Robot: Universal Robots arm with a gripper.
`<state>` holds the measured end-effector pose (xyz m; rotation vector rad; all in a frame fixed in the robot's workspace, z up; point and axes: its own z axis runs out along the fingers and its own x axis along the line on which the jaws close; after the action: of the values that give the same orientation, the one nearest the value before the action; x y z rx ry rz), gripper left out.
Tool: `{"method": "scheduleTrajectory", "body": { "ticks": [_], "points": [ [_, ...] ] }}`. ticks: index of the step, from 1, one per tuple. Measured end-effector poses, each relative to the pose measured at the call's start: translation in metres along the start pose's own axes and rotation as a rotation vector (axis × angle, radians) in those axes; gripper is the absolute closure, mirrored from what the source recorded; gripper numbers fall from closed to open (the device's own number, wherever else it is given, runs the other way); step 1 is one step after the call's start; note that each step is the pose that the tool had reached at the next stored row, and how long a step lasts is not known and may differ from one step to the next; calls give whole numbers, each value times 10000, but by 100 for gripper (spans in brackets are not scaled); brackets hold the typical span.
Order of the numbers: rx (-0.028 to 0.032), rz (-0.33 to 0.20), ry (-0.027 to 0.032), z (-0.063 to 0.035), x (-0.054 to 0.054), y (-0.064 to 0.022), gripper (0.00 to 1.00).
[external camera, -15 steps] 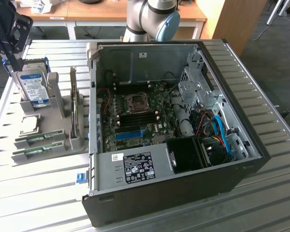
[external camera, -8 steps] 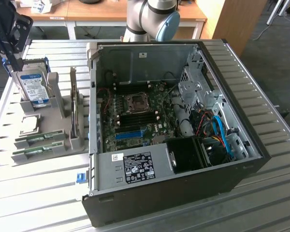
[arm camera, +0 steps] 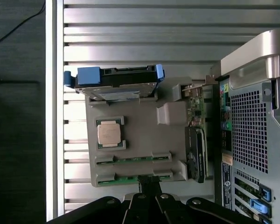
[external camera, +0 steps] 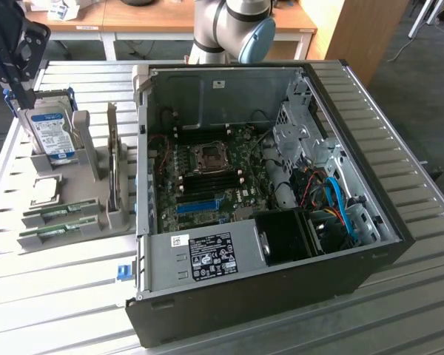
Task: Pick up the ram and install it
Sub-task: 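Pick up the ram and move it above insertion slot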
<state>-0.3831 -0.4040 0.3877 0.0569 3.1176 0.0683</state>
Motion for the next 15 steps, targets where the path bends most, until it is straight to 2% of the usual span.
{"method": "scheduleTrajectory", "body": {
  "ticks": [6,15],
  "points": [
    [-29,-264,11,0,0,0,89],
    [-37,-298,13,-1,0,0,89]
  ]
}}
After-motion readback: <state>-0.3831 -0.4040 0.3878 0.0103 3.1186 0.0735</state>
